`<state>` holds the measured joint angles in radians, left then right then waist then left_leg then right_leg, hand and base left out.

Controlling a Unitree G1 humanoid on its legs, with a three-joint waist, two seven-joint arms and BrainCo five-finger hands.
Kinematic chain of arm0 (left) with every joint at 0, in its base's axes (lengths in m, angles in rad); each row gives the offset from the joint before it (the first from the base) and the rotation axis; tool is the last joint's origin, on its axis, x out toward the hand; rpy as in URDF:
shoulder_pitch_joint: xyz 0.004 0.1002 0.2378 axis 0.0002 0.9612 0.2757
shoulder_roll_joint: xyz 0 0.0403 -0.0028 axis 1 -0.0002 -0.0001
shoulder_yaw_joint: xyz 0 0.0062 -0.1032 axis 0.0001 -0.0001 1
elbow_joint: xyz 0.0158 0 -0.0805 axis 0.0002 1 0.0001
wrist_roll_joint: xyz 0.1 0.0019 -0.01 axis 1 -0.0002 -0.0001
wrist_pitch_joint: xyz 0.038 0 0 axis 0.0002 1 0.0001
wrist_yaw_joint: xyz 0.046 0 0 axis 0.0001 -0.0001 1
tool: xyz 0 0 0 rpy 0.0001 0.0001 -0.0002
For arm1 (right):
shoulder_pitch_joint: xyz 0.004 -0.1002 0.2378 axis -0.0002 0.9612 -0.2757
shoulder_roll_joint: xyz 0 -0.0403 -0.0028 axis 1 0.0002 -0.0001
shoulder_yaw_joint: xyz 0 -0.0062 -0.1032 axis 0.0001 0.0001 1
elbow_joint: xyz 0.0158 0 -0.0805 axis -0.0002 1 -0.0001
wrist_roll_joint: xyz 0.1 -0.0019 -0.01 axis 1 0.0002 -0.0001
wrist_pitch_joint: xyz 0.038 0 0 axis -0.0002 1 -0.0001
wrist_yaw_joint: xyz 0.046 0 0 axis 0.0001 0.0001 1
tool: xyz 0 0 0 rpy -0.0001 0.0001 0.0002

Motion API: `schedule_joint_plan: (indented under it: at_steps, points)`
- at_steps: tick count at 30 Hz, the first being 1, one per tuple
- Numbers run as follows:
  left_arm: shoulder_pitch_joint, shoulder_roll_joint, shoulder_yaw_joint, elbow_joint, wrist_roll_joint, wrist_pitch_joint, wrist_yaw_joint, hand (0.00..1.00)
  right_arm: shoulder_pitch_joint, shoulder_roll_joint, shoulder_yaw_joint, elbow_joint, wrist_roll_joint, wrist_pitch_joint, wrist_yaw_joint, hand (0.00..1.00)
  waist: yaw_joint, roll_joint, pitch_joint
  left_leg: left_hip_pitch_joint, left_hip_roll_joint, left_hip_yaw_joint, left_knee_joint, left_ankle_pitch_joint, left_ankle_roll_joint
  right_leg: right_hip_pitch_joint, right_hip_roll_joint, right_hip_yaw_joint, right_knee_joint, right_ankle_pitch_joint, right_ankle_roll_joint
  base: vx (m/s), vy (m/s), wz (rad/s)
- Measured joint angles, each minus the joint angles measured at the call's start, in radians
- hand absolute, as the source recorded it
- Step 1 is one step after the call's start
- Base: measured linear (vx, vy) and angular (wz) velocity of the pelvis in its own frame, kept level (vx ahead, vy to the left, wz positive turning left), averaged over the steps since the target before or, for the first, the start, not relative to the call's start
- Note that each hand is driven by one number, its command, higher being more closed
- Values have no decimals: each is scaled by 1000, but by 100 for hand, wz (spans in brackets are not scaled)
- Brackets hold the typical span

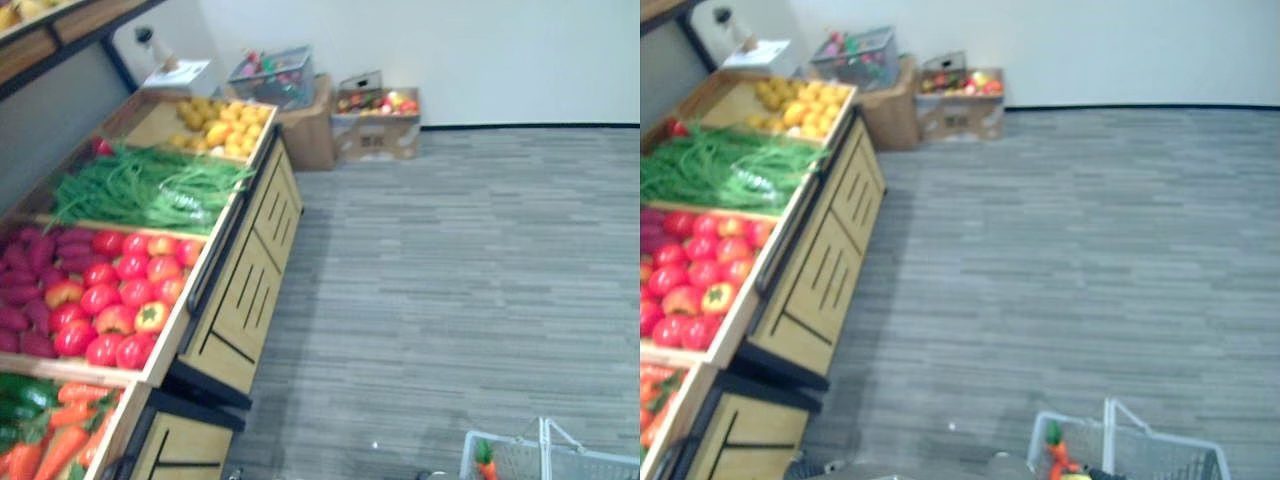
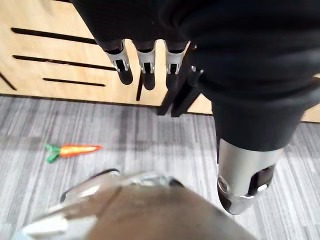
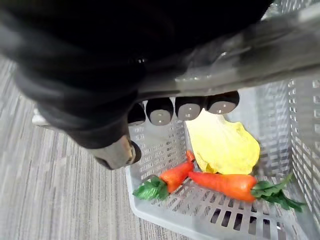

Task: Pick vegetable in the basket

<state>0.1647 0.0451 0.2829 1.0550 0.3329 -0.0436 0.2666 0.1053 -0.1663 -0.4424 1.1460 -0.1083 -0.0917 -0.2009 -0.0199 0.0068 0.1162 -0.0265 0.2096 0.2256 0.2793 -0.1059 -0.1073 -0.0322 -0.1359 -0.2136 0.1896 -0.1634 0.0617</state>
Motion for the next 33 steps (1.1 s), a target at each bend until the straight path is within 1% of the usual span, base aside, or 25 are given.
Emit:
schedule_joint_plan:
  at_steps: [1,2,3,4,5,6,7,8,9,11,13,14,15,17,18,19,20,21,23,25,28,29,30,31,33]
  points:
    - [1,1,1,1,0,0,3,0,-2,0,0,-1,0,-9,0,100,-3,2,1,-5,-14,-59,-47,-3,-6,-3,14,21,-7,4,7,-37,208,-62]
    - [3,4,10,0,0,-1,2,0,4,6,-1,-1,0,-10,0,100,-2,-2,0,12,-19,-97,-77,-26,-33,-4,22,42,-26,15,27,6,259,-55]
    - [3,5,13,0,0,-1,2,0,4,6,-2,-2,1,-11,1,100,-3,-1,0,21,-29,-120,-115,-43,-34,-9,25,55,-55,33,43,44,227,-36]
    - [0,4,14,0,0,-1,2,0,3,5,-3,-3,1,-13,1,100,-4,0,-1,21,-32,-126,-132,-56,-29,-19,24,61,-75,50,53,53,261,-26]
    - [-9,7,13,0,0,-1,2,0,-11,11,-10,-3,1,-13,0,100,-2,-6,3,3,-55,-119,-144,-61,-19,-32,7,76,-116,89,64,44,254,-32]
    - [-12,19,8,1,1,0,3,0,-24,12,-11,-3,1,-13,1,100,0,-21,14,-10,-78,-95,-140,-63,-13,-36,-5,94,-147,130,79,43,247,-36]
    - [-10,29,3,3,1,0,2,0,-26,12,-11,-3,1,-13,0,100,2,-25,20,-11,-88,-87,-137,-65,-9,-34,-13,105,-163,146,85,41,222,-39]
    - [-5,34,-6,10,3,0,2,0,-32,8,-11,-6,0,-14,-1,100,3,-28,19,-10,-111,-71,-132,-74,5,-34,-33,120,-181,160,99,42,209,-32]
    - [-5,34,-11,10,3,0,2,0,-39,5,-10,-11,0,-14,-7,100,2,-26,19,-10,-128,-64,-124,-81,17,-34,-47,134,-188,165,106,43,200,-29]
    - [-8,37,-23,10,3,-2,2,0,-48,3,-5,-11,-2,-13,-8,100,4,-25,19,-10,-147,-42,-104,-101,39,-41,-61,158,-186,168,112,39,157,-35]
    - [-10,36,-24,12,3,-2,2,0,-50,2,9,-11,-5,-13,-7,100,14,-23,20,-13,-148,-35,-70,-140,50,-55,-60,178,-166,167,112,39,118,-44]
    - [-11,36,-33,17,3,-1,0,0,-50,0,17,-12,-10,-13,-6,100,19,-21,21,-19,-143,-24,-42,-164,56,-79,-57,186,-122,158,99,30,94,-40]
    - [-14,38,-44,18,5,-1,-1,0,-54,-3,17,-14,-11,-13,-5,100,21,-15,26,-20,-136,-18,-16,-186,64,-112,-53,189,-44,148,87,5,115,-34]
    - [-15,40,-56,18,15,-1,-3,0,-48,-1,16,-33,-11,-14,-5,100,19,-9,42,0,-136,-16,2,-201,76,-170,-59,189,136,125,50,-33,107,-7]
    - [-13,44,-68,17,25,-1,-4,0,-41,3,16,-39,-11,-14,-5,100,20,-14,44,21,-145,-18,1,-202,79,-192,-70,195,219,118,40,-17,92,13]
    - [-12,46,-83,18,31,0,-5,0,-31,8,16,-39,-11,-14,-4,100,18,-18,46,44,-149,-21,-4,-204,83,-205,-79,201,271,113,38,35,97,14]
    - [-5,50,-88,18,37,0,-7,0,-21,14,16,-39,-9,-14,-7,100,18,-20,40,60,-154,-21,-13,-205,86,-207,-83,202,287,103,34,41,48,9]
    - [-1,50,-88,18,37,0,-7,0,-20,17,17,-38,-10,-13,-6,100,19,-22,33,64,-154,-21,-16,-205,86,-205,-84,200,279,103,34,100,53,-5]
    - [-1,52,-88,20,36,0,-8,0,-27,28,19,-38,-10,-14,-6,100,20,-24,25,44,-148,-22,-16,-204,84,-189,-76,177,198,103,34,91,6,-13]
    - [-10,62,-87,20,36,1,-8,0,-37,30,20,-32,-11,-13,-5,100,20,-28,21,27,-147,-41,-21,-196,74,-153,-73,132,108,107,39,46,-78,-8]
    - [-15,51,-78,20,36,1,-7,0,-18,29,17,-30,-10,-8,-8,100,6,-15,18,34,-142,-82,-44,-157,52,-103,-70,89,37,107,39,52,-124,20]
    - [-14,44,-71,20,37,1,-6,0,-10,29,16,-30,-8,-6,-8,100,-2,-6,13,37,-133,-103,-45,-150,46,-78,-62,71,14,109,41,51,-130,29]
    - [-12,35,-58,20,37,2,-4,0,4,30,14,-29,-8,-6,-9,100,-3,1,4,40,-119,-103,-43,-150,45,-60,-49,55,-3,110,44,48,-128,24]
    - [-12,33,-51,20,36,3,-3,0,16,34,14,-27,-3,-5,-9,100,-1,2,1,36,-106,-105,-24,-147,38,-44,-36,48,-19,110,44,19,-120,11]
    - [-12,33,-39,19,36,4,2,0,19,47,14,-26,0,-6,-8,100,0,-3,1,-26,-87,-110,108,-138,22,-22,-21,38,-46,109,42,-15,-131,3]
